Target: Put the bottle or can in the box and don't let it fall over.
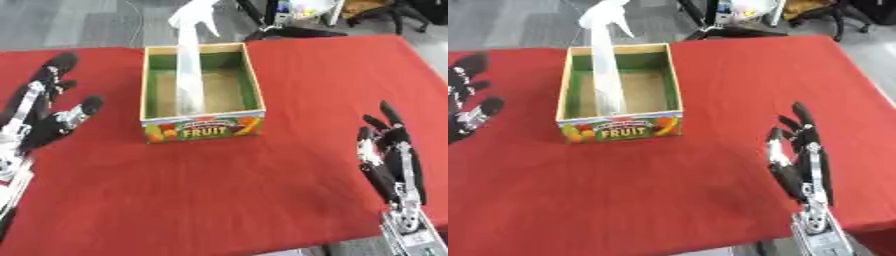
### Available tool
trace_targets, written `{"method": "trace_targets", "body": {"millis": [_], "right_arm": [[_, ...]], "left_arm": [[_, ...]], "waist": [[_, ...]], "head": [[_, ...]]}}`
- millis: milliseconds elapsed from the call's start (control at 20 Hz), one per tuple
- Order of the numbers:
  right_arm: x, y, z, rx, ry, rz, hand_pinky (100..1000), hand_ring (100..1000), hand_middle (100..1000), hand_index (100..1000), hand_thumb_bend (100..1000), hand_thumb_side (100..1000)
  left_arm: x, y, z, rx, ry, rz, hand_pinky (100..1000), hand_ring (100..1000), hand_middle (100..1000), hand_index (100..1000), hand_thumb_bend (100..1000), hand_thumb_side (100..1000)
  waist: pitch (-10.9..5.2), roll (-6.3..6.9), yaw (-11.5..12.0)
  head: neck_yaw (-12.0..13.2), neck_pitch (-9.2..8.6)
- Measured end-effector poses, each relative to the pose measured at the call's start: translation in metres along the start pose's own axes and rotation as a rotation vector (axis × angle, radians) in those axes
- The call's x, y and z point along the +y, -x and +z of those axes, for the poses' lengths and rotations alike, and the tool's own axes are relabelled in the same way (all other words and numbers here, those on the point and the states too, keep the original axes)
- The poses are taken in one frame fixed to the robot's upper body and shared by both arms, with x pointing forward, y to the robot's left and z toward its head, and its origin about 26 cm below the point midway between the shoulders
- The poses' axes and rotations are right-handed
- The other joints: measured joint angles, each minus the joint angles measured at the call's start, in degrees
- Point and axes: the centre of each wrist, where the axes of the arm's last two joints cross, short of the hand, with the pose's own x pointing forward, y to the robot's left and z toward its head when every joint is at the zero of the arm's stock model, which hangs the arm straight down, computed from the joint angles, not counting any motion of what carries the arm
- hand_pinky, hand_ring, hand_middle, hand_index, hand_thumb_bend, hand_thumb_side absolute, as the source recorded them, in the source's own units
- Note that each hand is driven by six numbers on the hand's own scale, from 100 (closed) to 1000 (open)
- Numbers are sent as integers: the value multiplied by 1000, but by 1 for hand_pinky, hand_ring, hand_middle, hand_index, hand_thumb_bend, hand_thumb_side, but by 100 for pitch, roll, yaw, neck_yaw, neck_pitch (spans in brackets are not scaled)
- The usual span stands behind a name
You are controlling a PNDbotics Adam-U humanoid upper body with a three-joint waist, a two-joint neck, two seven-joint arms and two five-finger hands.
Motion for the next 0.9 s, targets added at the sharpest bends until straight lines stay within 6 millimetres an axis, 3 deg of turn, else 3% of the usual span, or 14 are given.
{"method": "trace_targets", "body": {"millis": [350,900], "right_arm": [[-3,3,4,14,10,6,798,870,1000,965,100,470],[-5,5,7,26,26,14,799,870,1000,965,100,470]], "left_arm": [[0,12,29,62,-204,49,916,1000,962,906,712,620],[-15,31,43,121,-265,78,918,1000,963,906,703,633]], "waist": [[0,-10,83],[-1,-16,156]], "head": [[63,4],[35,4]]}}
